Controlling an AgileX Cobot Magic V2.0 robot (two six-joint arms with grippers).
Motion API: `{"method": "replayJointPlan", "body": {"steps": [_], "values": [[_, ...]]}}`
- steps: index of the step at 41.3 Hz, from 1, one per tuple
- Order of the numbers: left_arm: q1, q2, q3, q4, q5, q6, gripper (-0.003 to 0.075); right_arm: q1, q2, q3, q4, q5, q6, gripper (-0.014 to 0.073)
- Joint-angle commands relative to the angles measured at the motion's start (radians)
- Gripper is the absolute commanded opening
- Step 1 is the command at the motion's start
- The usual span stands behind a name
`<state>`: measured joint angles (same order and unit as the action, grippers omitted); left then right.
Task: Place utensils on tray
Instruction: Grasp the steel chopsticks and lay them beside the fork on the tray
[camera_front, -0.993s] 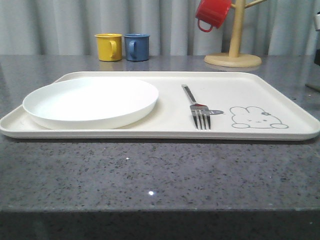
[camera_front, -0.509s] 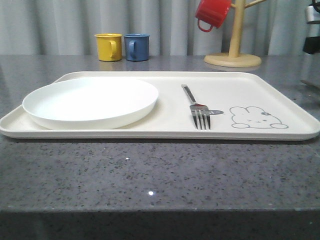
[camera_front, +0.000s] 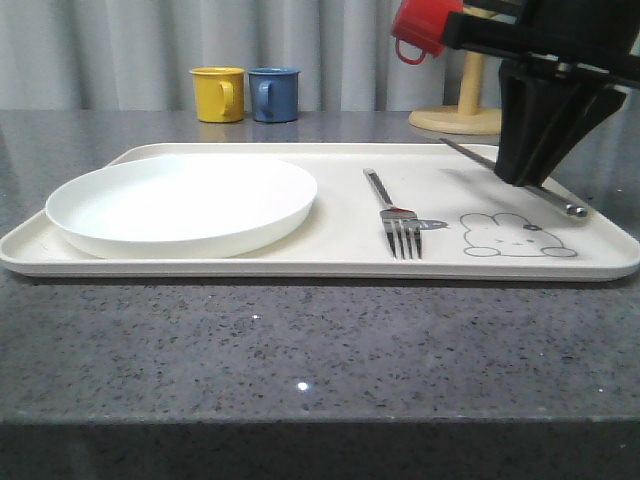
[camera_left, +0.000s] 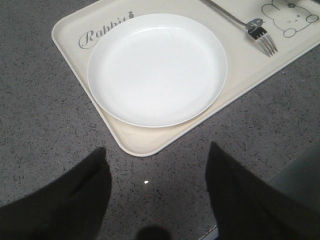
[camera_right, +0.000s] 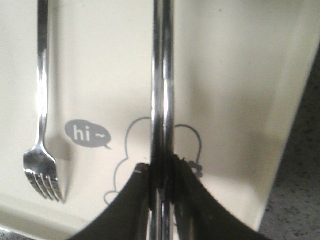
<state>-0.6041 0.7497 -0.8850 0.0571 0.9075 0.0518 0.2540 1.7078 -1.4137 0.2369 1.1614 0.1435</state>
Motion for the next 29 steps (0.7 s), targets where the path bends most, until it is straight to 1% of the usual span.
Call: {"method": "replayJointPlan", "body": {"steps": [1,12,16,20,23,26,29], "values": [[-0.008,-0.004,-0.027,0.0,-0.069,-0.009,0.04,0.006,-0.025,-0.032,0.039,-0.043,0.051,0.0017],[-0.008,-0.004,-0.027,0.0,-0.069,-0.009,0.04,0.016,0.026,-0.032,0.136,-0.113,0.065,0.0022],[-0.008,-0.004,-0.027,0.0,-0.069,-0.009,0.04,0.016,0.033,-0.032,0.138,-0.112,0.065,0.0077],[-0.008,-0.004,-0.027,0.0,-0.069,-0.009,0.04,0.016,0.032,-0.032,0.138,-0.112,0.065,0.0192],[-0.008,-0.004,-0.027,0.0,-0.069,-0.009,0.04,0.016,0.029,-0.032,0.138,-0.113,0.065,0.0263],[-0.008,-0.004,-0.027,0.0,-0.069,-0.009,0.04,0.016,0.023,-0.032,0.138,-0.117,0.065,0.029],[-0.008,-0.004,-0.027,0.0,-0.069,-0.009,0.04,0.016,0.015,-0.032,0.136,-0.121,0.062,0.029]]}}
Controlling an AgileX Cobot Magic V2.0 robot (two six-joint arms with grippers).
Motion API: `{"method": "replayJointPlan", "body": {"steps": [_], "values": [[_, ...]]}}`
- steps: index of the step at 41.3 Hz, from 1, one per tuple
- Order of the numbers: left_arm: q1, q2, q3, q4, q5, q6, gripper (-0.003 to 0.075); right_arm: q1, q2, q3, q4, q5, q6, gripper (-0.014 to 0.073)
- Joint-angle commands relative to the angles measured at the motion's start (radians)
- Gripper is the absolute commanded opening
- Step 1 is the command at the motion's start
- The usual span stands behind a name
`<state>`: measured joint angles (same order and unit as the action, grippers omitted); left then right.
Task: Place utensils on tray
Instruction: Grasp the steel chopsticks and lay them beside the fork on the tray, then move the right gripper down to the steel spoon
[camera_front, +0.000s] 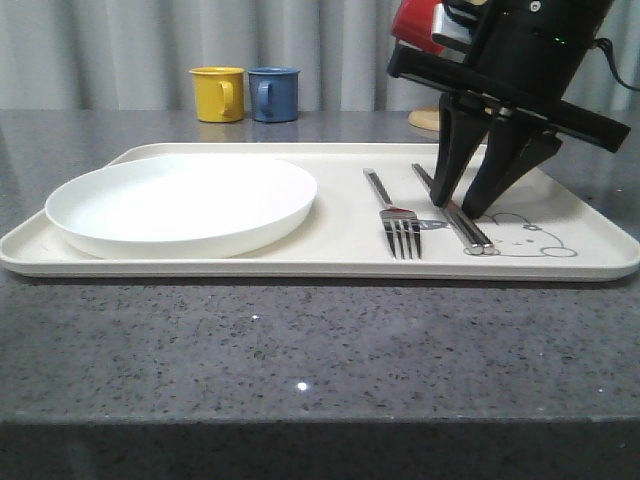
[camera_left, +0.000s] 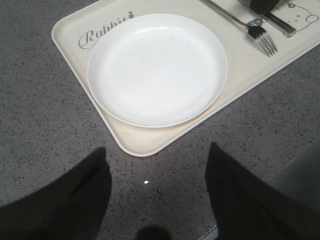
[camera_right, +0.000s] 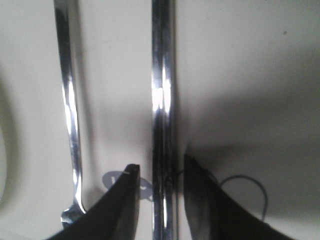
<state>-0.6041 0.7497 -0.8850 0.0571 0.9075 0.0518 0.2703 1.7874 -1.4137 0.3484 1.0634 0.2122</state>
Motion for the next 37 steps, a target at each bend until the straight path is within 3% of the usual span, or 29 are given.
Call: {"method": "replayJointPlan", "body": {"steps": [1,12,21,27,37], "values": [[-0.008,-0.004,-0.027,0.0,-0.069,-0.009,0.04,-0.001,-0.068,-0.032,0.022,-0.025,-0.012,0.029],[-0.008,-0.004,-0.027,0.0,-0.069,-0.009,0.04,-0.002,-0.183,-0.032,-0.07,-0.013,-0.103,0.029],[-0.008,-0.004,-0.027,0.0,-0.069,-0.009,0.04,-0.038,-0.299,-0.021,-0.341,0.136,-0.108,0.029],[-0.008,-0.004,-0.027,0.0,-0.069,-0.009,0.04,-0.174,-0.337,0.017,-0.433,0.132,-0.125,0.029],[-0.008,-0.004,-0.027,0.0,-0.069,-0.009,0.04,-0.399,-0.282,0.02,-0.44,0.051,-0.236,0.029]]}}
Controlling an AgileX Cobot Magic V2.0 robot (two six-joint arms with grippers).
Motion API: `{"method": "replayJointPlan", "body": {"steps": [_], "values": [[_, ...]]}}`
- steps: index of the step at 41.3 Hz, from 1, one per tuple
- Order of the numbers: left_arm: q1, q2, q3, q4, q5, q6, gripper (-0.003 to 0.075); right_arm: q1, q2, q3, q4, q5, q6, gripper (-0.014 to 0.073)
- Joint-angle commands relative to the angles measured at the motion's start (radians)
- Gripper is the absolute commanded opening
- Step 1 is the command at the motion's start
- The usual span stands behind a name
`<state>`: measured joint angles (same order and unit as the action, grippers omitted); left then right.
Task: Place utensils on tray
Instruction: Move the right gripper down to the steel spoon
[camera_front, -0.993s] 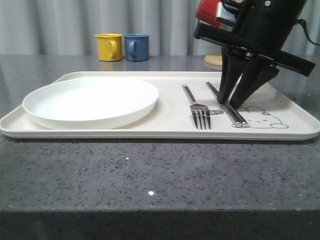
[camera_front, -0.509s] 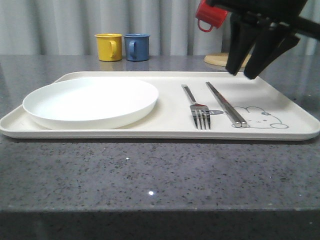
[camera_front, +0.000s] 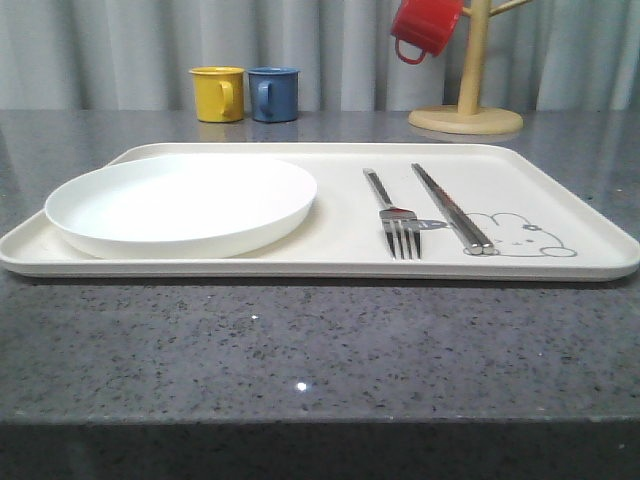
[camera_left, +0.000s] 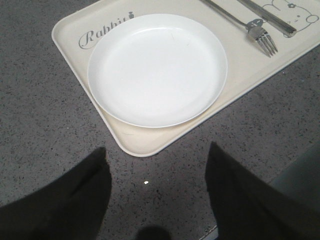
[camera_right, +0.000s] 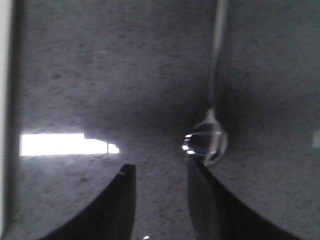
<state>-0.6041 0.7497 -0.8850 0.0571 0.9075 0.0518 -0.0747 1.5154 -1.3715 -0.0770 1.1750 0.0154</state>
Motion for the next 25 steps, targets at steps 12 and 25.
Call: {"method": "replayJointPlan", "body": {"steps": [12,25], "values": [[-0.008,-0.004,-0.027,0.0,-0.069,-0.009,0.04,-0.099,0.114,-0.022,-0.01,-0.167,-0.04,0.029],[-0.008,-0.004,-0.027,0.0,-0.069,-0.009,0.04,-0.099,0.199,-0.027,0.015,-0.246,-0.04,0.0288]]}}
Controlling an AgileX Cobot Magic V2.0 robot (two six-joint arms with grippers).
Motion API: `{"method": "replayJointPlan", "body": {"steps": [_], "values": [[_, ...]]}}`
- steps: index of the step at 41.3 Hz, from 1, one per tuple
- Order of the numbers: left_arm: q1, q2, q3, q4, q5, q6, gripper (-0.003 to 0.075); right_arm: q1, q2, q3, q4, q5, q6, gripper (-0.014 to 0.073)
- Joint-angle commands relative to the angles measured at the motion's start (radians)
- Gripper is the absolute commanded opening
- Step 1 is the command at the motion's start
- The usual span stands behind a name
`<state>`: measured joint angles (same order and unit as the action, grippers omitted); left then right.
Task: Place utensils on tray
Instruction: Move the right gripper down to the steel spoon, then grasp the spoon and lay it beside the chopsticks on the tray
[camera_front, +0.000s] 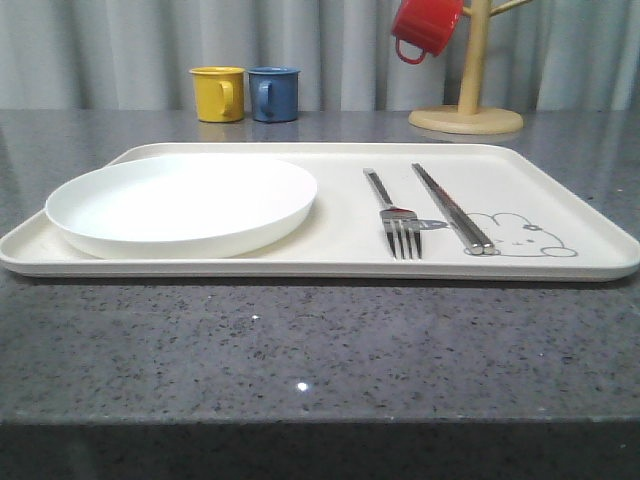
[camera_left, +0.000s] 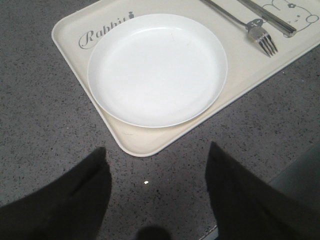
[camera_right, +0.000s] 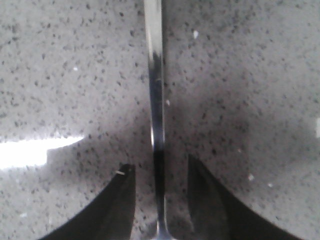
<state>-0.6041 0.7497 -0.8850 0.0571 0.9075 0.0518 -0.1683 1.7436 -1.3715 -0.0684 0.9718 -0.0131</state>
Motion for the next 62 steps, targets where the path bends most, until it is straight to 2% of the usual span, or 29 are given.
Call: {"method": "replayJointPlan", "body": {"steps": [1,7,16,19,29,44,49,52,55,62], "values": [[-0.008,-0.004,-0.027,0.0,-0.069,-0.009,0.04,-0.006,-0.029,-0.027,0.007,-0.044,-0.011,0.0288],[-0.008,-0.004,-0.027,0.0,-0.069,-0.009,0.04,-0.006,-0.018,-0.027,0.012,-0.044,-0.011,0.0265],[-0.008,-0.004,-0.027,0.0,-0.069,-0.009,0.04,-0.006,-0.018,-0.027,0.016,-0.029,-0.011,0.0032],[-0.008,-0.004,-0.027,0.0,-0.069,-0.009,0.04,-0.006,-0.018,-0.028,0.017,-0.023,-0.011,0.0002],[-0.008,-0.004,-0.027,0.0,-0.069,-0.009,0.04,0.018,-0.09,-0.041,0.128,0.053,-0.011,0.0003],[-0.008,-0.004,-0.027,0.0,-0.069,-0.009,0.04,0.261,-0.229,-0.041,0.344,0.191,-0.002,0.0003],[-0.008,-0.004,-0.027,0.0,-0.069,-0.009,0.04,0.327,-0.227,-0.026,0.377,0.165,0.07,0.0003],[-0.008,-0.004,-0.027,0.0,-0.069,-0.009,0.04,0.361,-0.225,-0.011,0.377,0.099,0.108,0.0003],[-0.008,-0.004,-0.027,0.0,-0.069,-0.009,0.04,0.372,-0.218,0.002,0.377,0.036,0.134,0.0003],[-0.008,-0.004,-0.027,0.0,-0.069,-0.009,0.04,0.373,-0.17,0.002,0.366,-0.009,0.141,0.0003]]}}
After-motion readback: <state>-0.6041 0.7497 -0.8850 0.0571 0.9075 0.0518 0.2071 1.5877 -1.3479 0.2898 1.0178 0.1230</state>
